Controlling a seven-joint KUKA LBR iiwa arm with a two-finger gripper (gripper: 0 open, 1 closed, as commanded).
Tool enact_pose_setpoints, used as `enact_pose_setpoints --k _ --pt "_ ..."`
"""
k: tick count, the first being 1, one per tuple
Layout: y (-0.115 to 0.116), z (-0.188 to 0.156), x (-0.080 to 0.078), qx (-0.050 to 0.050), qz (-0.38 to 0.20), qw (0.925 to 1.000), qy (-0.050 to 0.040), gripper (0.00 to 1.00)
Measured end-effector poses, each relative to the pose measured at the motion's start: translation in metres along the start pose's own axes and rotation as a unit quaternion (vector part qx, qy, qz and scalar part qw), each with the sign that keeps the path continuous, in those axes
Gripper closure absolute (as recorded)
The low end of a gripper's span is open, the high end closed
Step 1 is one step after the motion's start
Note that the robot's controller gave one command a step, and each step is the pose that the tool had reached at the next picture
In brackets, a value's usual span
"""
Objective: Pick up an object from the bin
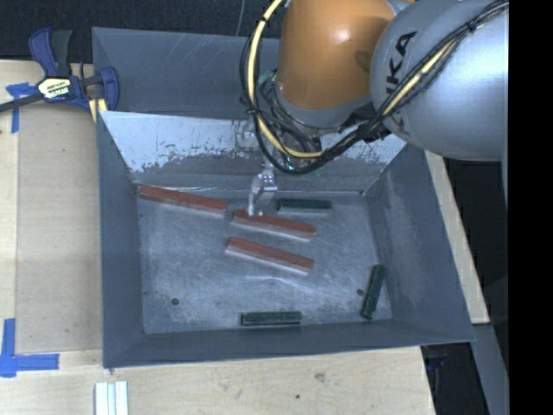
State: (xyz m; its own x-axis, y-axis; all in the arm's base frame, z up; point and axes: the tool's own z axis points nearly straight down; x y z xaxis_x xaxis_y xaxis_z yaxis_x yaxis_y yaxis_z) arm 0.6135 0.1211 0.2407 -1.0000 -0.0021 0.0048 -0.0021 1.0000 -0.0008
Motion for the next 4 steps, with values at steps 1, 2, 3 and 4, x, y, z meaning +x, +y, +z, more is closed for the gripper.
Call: enact_pose_setpoints --k 1,2,3,4 --pt "0.0 -0.005 -0.002 -0.001 0.001 1.0 -0.0043 0.0" --pt "-0.033 0.075 0.004 -0.001 -0.001 1.0 -0.0056 0.0" --pt "-0.07 0.084 0.016 0.0 -0.01 1.0 -0.0017 0.0" --pt "-0.066 0.086 0.008 -0.001 0.003 1.0 -0.0042 0.0"
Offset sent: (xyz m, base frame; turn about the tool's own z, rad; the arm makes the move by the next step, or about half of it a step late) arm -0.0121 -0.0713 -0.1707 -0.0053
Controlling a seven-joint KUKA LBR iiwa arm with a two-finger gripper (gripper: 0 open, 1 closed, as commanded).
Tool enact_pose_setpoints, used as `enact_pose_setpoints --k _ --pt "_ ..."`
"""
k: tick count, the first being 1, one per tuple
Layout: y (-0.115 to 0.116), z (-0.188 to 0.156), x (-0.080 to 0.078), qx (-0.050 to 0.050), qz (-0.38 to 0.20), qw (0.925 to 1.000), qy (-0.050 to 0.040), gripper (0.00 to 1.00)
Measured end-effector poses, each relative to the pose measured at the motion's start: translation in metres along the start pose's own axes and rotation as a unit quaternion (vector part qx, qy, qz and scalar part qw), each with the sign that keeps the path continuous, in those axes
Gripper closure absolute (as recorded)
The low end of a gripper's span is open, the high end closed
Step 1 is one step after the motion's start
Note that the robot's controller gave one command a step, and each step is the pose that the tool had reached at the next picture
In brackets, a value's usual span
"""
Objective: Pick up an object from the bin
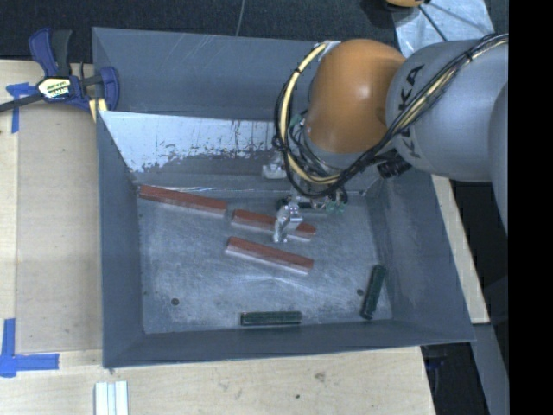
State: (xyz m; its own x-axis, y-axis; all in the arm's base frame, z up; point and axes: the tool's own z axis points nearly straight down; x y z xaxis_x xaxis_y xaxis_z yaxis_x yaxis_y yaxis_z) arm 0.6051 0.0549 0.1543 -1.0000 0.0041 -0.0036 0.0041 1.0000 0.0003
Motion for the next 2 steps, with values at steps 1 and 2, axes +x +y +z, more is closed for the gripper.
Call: enact_pose_setpoints --k 1,2 --pt "-0.0022 0.0699 -0.0056 0.0 0.044 0.999 -0.0012 0.0" --pt "-0.0025 0.0689 -0.007 0.0 0.049 0.9988 -0.0051 1.0"
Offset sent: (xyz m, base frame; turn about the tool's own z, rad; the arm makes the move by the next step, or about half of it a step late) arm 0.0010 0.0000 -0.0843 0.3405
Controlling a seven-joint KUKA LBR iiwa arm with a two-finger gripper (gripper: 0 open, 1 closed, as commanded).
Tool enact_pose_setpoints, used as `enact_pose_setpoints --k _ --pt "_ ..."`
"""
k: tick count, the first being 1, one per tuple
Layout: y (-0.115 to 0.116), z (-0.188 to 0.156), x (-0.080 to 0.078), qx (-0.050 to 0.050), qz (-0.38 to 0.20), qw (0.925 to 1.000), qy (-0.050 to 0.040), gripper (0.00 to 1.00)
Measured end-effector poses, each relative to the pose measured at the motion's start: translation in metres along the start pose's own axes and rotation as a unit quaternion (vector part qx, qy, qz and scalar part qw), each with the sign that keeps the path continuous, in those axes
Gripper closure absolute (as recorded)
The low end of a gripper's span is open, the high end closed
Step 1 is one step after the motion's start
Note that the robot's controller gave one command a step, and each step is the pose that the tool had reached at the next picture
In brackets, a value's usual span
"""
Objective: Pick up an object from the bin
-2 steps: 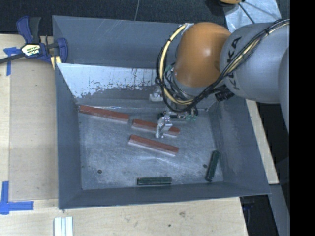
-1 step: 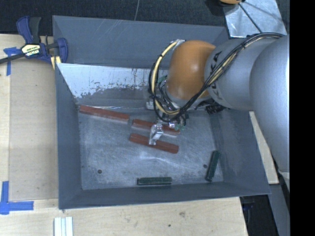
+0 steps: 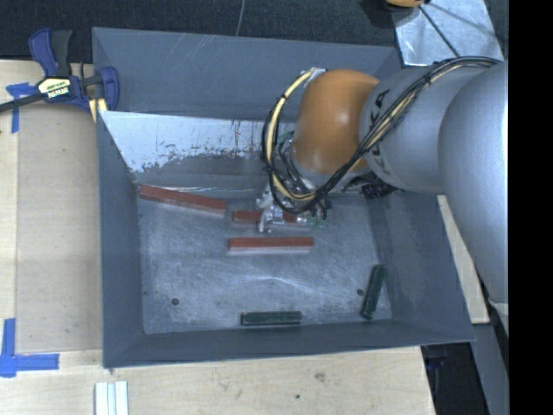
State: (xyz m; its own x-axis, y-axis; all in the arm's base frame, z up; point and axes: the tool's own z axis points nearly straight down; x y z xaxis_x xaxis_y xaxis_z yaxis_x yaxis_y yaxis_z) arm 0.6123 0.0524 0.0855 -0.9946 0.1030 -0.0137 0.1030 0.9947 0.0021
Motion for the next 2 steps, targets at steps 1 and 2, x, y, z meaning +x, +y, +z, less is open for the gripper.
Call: enact_pose_setpoints --k 1,2 --pt "0.0 0.0 0.0 0.0 0.0 1.0 0.0 1.0" --pt "-0.0001 -0.0021 0.0009 0.0 0.0 1.0 0.0017 1.0"
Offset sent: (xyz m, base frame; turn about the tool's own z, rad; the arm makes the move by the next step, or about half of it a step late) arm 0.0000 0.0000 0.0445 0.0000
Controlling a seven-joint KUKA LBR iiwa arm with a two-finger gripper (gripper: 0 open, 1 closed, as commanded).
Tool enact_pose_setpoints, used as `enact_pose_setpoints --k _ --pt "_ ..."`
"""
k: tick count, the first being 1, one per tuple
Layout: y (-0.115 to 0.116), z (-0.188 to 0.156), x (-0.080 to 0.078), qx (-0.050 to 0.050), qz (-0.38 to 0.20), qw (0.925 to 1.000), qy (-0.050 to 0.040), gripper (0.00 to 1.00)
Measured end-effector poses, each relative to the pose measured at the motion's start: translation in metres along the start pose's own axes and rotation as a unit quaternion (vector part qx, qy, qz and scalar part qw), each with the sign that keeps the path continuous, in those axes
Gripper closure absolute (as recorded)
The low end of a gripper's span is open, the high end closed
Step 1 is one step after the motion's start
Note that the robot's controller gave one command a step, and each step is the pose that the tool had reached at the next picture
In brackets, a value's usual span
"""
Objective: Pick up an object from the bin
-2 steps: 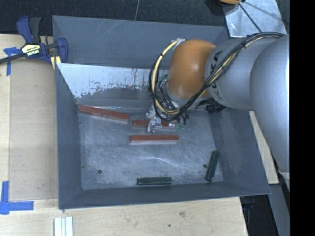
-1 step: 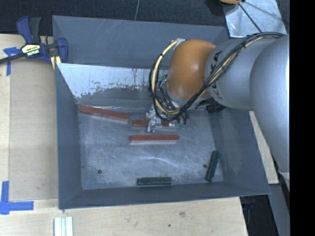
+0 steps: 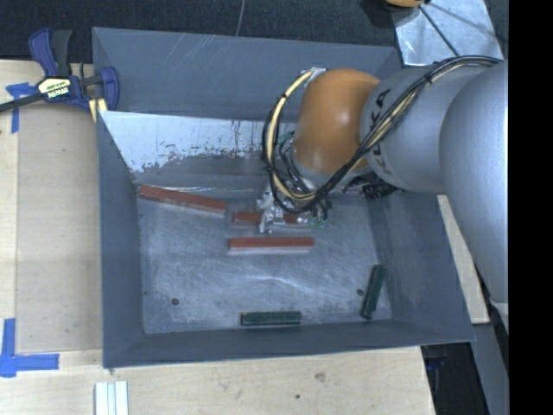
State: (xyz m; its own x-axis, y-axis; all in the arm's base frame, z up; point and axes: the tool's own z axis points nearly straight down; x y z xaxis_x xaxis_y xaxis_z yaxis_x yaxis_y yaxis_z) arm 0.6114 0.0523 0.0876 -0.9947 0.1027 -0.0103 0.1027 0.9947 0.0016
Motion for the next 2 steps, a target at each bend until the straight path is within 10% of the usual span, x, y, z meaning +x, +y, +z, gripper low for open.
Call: enact_pose_setpoints --k 2 --pt "-0.001 -0.027 0.002 0.001 0.0 1.0 0.007 1.0"
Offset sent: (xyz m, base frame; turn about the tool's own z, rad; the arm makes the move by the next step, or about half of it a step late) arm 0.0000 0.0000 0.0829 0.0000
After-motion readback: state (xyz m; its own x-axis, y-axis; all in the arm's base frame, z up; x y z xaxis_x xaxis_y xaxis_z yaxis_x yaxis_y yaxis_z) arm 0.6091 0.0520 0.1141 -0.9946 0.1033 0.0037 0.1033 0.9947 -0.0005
